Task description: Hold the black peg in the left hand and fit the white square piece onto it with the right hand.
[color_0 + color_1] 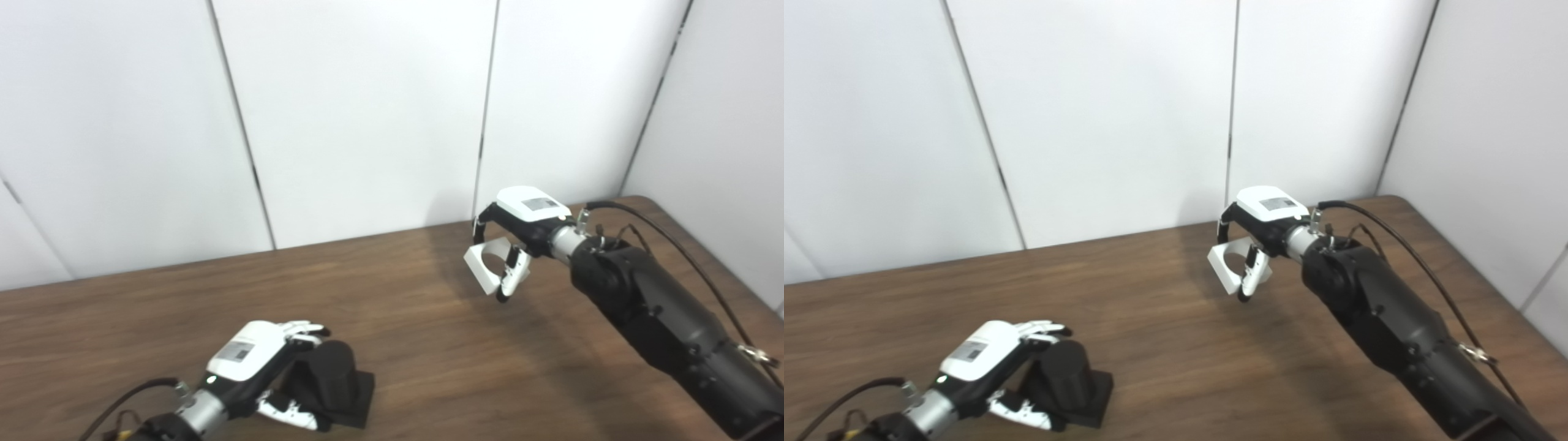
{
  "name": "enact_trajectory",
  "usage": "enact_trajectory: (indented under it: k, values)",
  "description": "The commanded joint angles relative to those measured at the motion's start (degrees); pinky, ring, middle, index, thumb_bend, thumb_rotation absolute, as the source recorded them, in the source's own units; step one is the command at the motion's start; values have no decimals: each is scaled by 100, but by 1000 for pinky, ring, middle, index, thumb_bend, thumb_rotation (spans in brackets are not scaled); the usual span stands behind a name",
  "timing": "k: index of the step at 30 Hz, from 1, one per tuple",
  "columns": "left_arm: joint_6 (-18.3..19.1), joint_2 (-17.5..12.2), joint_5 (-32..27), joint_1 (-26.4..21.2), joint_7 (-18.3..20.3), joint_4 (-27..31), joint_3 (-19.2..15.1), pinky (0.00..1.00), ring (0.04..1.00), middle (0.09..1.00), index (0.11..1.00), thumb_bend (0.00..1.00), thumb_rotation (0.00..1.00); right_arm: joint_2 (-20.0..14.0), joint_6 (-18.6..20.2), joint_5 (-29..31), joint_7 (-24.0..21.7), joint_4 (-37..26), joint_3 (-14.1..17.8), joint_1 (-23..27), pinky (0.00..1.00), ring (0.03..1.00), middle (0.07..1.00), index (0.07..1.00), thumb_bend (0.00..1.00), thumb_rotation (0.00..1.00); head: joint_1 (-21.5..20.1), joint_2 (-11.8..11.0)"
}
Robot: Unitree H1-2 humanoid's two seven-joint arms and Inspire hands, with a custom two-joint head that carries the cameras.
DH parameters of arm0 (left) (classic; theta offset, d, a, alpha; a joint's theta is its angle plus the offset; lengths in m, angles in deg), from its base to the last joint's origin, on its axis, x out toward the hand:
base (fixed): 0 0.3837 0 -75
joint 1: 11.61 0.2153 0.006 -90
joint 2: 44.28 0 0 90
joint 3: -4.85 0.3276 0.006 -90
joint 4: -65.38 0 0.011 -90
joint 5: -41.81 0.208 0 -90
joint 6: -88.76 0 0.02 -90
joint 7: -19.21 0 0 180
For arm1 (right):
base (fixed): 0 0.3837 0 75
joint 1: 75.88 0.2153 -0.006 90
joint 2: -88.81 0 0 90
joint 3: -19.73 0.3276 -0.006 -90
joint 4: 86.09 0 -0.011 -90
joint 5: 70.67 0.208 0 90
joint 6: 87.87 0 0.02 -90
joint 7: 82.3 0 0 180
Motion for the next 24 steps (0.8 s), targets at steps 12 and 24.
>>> enact_trajectory:
  k: [12,24]
  values:
    - [292,227,498,-10,132,-442,287,819,875,849,490,523,70,3,-444,509,-499,-1067,102,194,852,859,779,479,519,132,805,180]
    - [377,349,500,-58,128,-468,313,822,891,859,489,524,69,484,-563,818,-882,-1635,-66,198,799,830,765,478,519,134,1020,218]
